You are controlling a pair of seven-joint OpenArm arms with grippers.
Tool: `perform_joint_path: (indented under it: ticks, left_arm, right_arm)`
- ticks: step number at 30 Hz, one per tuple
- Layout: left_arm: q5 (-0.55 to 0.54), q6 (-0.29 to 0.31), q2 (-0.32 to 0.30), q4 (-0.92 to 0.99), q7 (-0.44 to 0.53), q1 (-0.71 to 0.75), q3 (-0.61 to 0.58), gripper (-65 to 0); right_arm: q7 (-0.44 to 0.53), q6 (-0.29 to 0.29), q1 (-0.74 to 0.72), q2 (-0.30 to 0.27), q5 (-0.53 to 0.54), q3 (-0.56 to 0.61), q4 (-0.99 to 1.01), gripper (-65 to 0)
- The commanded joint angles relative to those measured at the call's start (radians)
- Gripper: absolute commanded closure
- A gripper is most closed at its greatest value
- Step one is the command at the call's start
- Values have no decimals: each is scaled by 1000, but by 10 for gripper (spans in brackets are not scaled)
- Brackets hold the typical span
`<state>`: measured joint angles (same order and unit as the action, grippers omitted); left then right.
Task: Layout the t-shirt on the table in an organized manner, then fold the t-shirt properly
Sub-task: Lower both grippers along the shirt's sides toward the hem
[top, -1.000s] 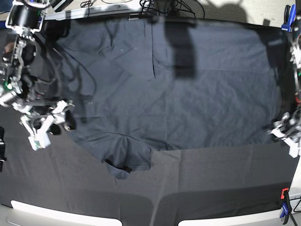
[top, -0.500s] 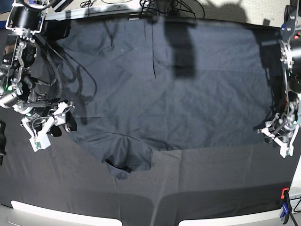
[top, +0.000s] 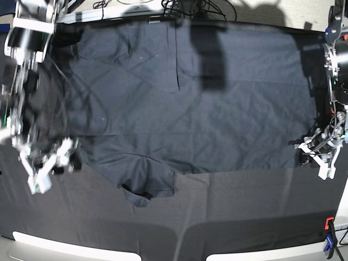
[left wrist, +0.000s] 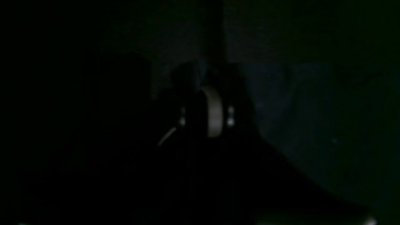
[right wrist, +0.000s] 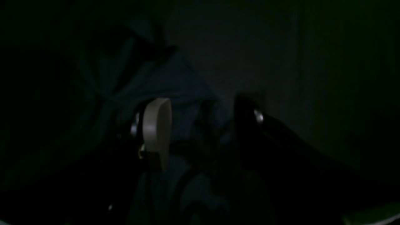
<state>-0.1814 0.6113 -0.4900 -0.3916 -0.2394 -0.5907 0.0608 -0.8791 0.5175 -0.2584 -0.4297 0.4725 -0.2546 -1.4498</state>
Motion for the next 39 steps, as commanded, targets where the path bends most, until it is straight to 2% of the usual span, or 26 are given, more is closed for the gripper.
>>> perform_joint_path:
  ticks: [1, 6, 8, 14, 16, 20, 29, 39]
  left_arm:
    - [5, 3, -10, -7, -13, -19, 3, 0]
    - [5, -108, -9, -7, 10, -19, 3, 0]
    - [6, -134, -9, -7, 22, -18, 3, 0]
    - [6, -133, -8, -7, 24, -18, 3, 0]
    - [5, -133, -8, -7, 25, -13, 3, 0]
    - [5, -133, -9, -7, 25, 4, 3, 0]
    - [5, -134, -9, -7, 32, 33, 3, 0]
    - [5, -134, -9, -7, 74, 42, 3, 0]
  right_arm:
    - [22, 0, -58, -13, 10, 8, 28, -316]
    - [23, 1, -244, -12, 5, 124, 290, -316]
    - [29, 2, -322, -8, -1, 190, 394, -317]
    - [153, 2, -520, 33, -91, 330, 687, -317]
    - [192, 2, -570, 53, -139, 345, 766, -317]
    - [201, 2, -652, 95, -274, 347, 910, -317]
    - [318, 2, -664, 95, -390, 347, 1146, -317]
    - [317, 7, -636, 89, -361, 347, 1202, -316]
